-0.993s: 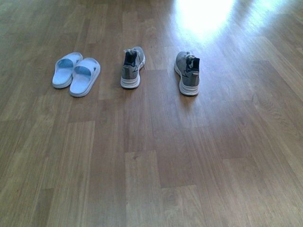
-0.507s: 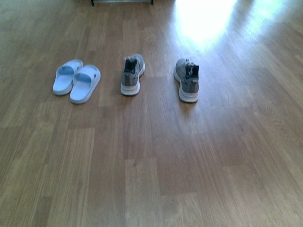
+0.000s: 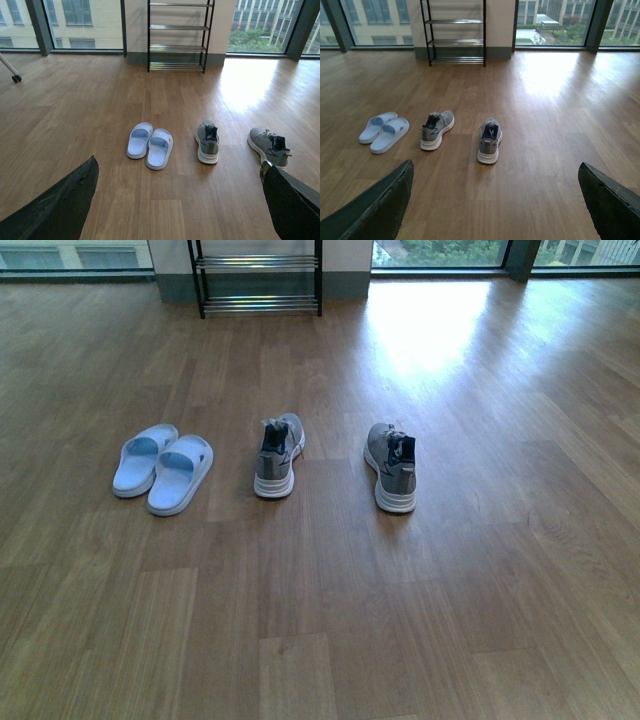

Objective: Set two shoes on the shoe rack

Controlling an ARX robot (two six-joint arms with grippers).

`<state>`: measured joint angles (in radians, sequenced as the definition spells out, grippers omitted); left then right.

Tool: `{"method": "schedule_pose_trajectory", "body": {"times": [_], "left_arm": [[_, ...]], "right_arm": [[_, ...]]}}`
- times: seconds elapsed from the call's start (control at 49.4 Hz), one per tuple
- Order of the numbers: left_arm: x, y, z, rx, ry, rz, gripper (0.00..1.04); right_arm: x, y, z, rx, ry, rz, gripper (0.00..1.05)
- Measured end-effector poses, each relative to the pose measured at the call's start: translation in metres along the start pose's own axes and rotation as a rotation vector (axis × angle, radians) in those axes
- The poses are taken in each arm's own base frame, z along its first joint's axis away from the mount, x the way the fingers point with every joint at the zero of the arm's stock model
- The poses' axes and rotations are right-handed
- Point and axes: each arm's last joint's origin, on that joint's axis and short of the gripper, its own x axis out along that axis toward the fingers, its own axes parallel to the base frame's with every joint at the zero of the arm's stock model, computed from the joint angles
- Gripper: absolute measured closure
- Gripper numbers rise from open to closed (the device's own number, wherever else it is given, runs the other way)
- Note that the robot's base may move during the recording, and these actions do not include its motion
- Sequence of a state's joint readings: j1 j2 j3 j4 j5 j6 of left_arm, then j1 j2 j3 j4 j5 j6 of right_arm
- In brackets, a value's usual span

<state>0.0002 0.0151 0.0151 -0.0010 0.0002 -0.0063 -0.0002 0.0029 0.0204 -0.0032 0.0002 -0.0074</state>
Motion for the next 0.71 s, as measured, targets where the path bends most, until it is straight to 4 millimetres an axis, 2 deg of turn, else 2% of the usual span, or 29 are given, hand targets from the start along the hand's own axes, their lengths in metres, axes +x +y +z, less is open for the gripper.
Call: {"method": "schedule_pose_trajectory", "body": {"times": [0.709], "left_arm": [[0.0,0.0,0.0,0.0,0.0,0.0,0.09]], "right_arm": [[0.0,0.0,0.0,0.0,0.0,0.0,0.09]]}}
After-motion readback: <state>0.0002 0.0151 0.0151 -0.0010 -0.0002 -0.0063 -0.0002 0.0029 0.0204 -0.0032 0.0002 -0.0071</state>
